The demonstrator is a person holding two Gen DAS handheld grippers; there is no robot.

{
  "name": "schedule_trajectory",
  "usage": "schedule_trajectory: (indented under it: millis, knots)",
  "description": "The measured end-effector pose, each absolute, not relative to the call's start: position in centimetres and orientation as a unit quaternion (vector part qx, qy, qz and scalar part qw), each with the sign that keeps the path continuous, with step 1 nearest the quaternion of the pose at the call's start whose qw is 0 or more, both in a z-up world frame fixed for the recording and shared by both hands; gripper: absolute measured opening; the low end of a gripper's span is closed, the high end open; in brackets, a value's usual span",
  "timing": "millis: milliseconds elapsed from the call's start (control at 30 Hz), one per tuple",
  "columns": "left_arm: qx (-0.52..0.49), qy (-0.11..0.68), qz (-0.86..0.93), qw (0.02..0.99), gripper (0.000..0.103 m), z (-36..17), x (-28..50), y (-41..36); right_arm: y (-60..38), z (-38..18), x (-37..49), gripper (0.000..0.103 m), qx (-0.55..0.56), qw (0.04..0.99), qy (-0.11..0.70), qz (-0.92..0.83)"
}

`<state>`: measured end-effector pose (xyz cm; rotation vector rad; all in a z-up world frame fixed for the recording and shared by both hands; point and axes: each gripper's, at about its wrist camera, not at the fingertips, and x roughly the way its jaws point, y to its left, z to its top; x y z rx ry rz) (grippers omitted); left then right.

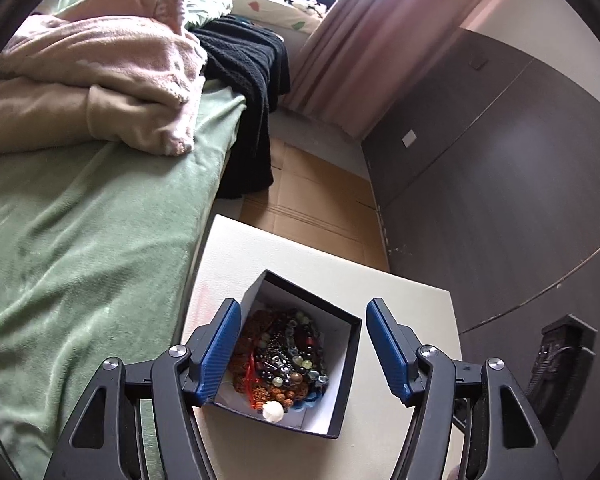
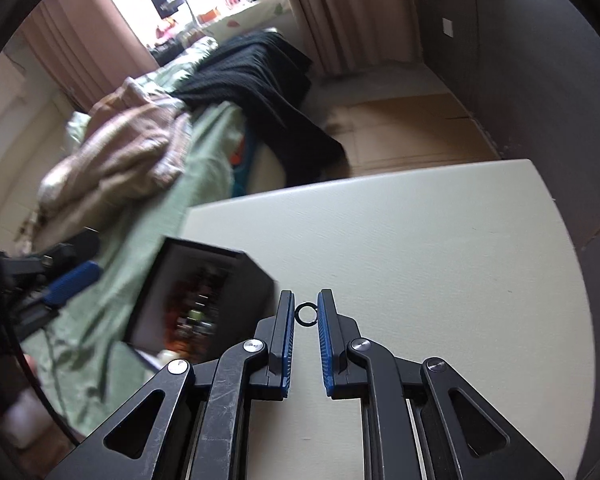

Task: Organize jewelry
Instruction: 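Carry the silver ring over the black box and open the right gripper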

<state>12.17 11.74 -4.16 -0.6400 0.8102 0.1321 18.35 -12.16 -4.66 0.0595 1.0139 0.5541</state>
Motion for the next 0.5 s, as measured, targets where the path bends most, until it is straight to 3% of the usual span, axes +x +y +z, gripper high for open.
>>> schedule_trajectory:
  millis: [500]
  knots:
    - [-0.319,0.383,0.094,0.862,0.066,-4.5,11.5,14.4,-7.8,-4.5,17.2,0.013,0.084,0.82,0.457,0.335]
